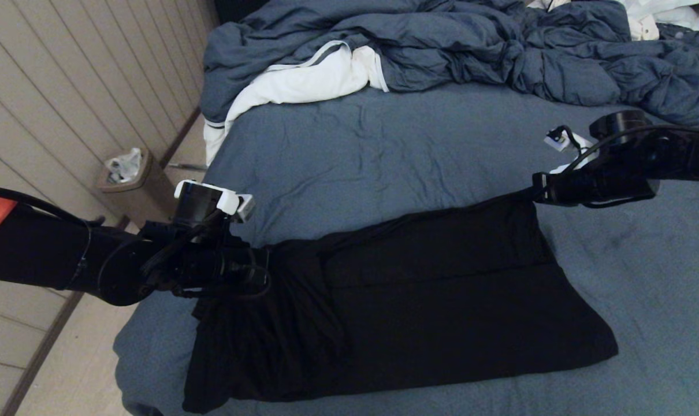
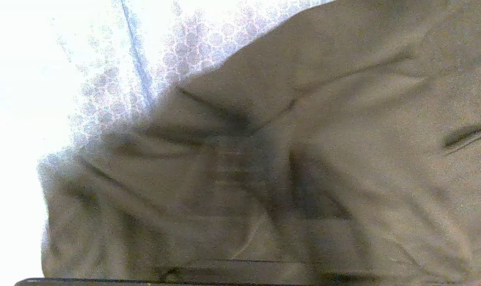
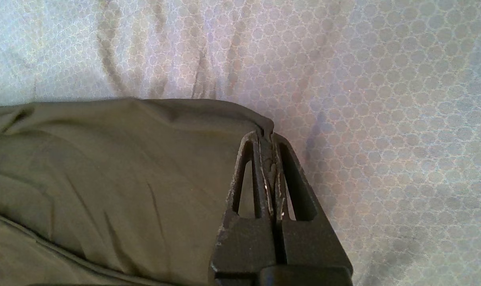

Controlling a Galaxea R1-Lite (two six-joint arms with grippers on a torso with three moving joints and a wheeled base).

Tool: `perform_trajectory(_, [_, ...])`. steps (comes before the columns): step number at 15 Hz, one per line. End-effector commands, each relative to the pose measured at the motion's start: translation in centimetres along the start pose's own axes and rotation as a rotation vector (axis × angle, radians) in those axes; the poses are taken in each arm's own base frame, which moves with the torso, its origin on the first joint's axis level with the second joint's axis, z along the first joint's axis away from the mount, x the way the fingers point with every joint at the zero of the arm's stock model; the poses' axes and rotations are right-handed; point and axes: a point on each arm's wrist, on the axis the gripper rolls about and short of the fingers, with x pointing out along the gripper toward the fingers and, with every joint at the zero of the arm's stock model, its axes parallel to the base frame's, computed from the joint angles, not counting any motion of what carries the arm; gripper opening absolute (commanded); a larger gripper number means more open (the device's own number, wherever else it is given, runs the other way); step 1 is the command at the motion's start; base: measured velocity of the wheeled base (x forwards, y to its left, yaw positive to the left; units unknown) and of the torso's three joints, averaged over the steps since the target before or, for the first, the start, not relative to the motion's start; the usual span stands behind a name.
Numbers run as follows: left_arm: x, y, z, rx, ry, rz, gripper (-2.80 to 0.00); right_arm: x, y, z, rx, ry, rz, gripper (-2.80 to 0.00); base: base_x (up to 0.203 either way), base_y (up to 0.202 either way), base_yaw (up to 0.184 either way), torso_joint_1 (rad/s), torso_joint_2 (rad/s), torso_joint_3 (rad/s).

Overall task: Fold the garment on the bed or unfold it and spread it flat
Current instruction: Fold the black T-shirt

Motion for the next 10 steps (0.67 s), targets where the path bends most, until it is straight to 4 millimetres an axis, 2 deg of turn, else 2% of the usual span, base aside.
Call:
perform_trajectory(1, [-0.1,0.0,0.2,0.001,-0.009,-0.002,-2.80,0.1,-0.1,-0.1,0.002,0.004,0.003,-2.80,0.000,0.000,0.000,0.000,0.00,0.000])
perform_trajectory(3, [0.1,-0.1,0.5,0.004,-0.016,-0.002,-2.80,0.2,-0.2,-0.1,0.002,0.005,0.003,-2.80,0.000,0.000,0.000,0.000,0.00,0.000])
perform_trajectory(6, [0.1,-0.4,2.3,0.006,-0.068,-0.011,-2.80,0.2,-0.2,0.0,0.000,0.001,0.001,-2.80,0.000,0.000,0.000,0.000,0.00,0.000])
perform_trajectory(10, [-0.3,-0.5,2.5,0.010,-0.070,-0.011,-2.80,0.3,-0.3,-0.1,0.001,0.003,0.001,-2.80,0.000,0.000,0.000,0.000,0.00,0.000])
